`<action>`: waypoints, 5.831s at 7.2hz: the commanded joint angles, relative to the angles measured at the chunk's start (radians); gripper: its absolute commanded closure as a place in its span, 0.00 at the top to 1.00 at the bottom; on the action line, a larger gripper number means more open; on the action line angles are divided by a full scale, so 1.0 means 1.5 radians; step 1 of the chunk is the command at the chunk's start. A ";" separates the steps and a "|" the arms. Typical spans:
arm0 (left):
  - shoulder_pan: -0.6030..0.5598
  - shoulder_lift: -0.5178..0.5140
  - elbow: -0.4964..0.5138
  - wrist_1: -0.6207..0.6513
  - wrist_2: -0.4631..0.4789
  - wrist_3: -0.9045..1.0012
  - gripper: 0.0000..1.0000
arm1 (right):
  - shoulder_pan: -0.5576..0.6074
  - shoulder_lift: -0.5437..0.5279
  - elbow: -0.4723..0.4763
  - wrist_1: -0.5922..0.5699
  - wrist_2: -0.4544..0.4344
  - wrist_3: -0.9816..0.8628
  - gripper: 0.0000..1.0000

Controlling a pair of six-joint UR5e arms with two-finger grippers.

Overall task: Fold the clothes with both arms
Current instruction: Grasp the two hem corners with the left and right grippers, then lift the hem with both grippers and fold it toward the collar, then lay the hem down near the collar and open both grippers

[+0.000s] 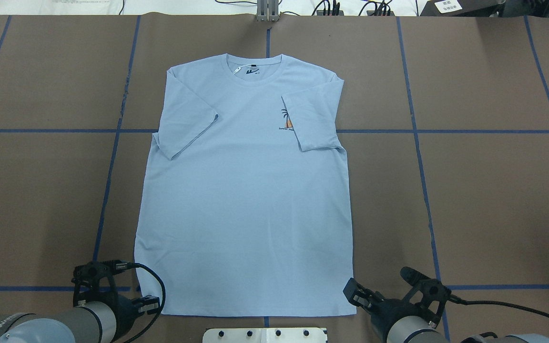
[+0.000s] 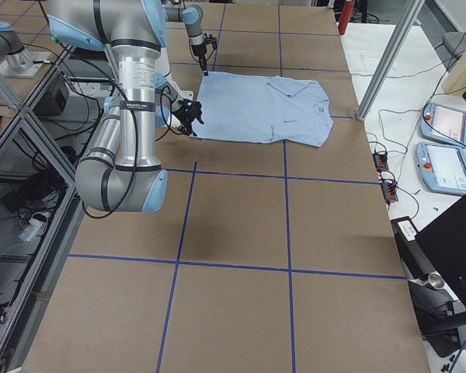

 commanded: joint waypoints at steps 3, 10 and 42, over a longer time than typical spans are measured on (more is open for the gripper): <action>-0.001 -0.014 -0.003 -0.001 -0.001 -0.001 0.00 | -0.030 0.072 -0.058 -0.120 -0.012 0.070 0.67; -0.001 -0.015 -0.003 -0.002 -0.001 -0.002 0.00 | -0.044 0.072 -0.060 -0.120 -0.014 0.082 0.00; -0.471 -0.359 0.437 -0.015 -0.192 0.463 0.99 | 0.508 0.426 -0.463 -0.047 0.309 -0.448 1.00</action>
